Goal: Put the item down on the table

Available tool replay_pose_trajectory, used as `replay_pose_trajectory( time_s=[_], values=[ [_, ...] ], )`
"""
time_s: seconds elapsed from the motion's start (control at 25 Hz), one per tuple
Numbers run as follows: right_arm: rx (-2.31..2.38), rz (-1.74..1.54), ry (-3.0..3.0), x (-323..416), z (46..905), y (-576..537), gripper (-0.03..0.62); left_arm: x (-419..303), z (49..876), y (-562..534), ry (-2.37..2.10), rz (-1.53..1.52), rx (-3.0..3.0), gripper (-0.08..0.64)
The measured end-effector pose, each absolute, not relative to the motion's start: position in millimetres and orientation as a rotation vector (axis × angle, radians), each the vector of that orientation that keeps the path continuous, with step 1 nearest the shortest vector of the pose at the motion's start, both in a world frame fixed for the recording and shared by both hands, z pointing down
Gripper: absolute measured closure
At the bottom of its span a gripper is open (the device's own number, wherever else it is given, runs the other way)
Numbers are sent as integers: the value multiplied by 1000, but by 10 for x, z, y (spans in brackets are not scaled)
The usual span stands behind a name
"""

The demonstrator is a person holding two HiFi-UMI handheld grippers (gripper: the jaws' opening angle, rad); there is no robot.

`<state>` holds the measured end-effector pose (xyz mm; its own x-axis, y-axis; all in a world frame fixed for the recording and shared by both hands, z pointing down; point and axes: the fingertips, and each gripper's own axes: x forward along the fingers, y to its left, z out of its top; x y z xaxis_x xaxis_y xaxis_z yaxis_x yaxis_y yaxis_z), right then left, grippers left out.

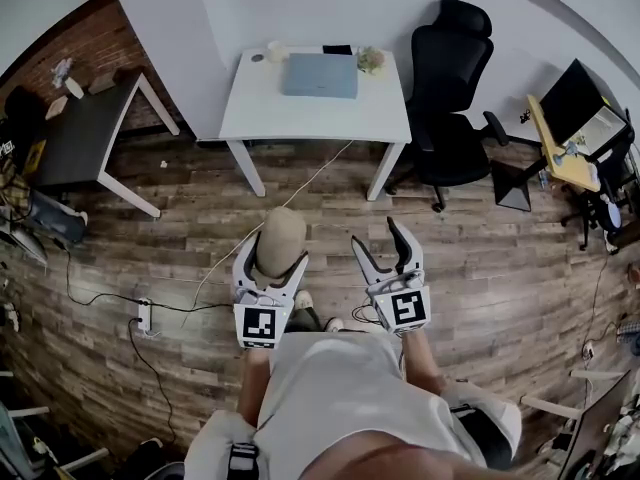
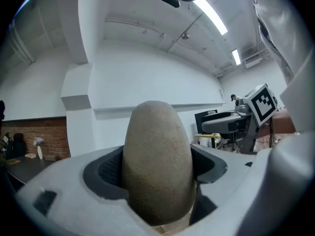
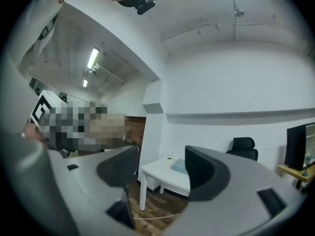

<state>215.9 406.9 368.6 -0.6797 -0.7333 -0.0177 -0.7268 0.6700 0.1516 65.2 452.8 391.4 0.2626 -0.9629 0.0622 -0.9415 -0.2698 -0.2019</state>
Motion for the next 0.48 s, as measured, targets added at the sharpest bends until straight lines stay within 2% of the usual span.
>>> replay_pose_trajectory(
  time_s=[0.48],
  values=[
    [1295,-239,-2747,1950,3726,3461,302,388,3919,3797,1788,-228,-2403,173]
  ],
)
